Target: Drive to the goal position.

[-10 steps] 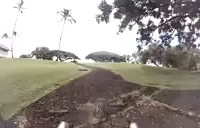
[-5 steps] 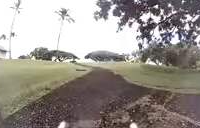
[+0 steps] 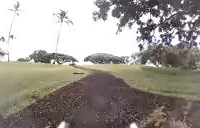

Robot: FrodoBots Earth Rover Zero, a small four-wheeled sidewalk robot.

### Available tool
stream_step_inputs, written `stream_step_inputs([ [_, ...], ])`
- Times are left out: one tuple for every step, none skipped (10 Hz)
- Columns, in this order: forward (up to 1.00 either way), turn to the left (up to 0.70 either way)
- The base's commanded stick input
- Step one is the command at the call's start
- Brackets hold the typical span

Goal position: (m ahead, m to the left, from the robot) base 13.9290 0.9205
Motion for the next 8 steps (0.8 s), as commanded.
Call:
stream_step_inputs([
  [0.85,0.0],
  [0.85,0.0],
  [0.85,0.0],
  [0.85,0.0],
  [0.85,0.0],
  [0.85,0.0],
  [0.85,0.0],
  [0.85,0.0],
])
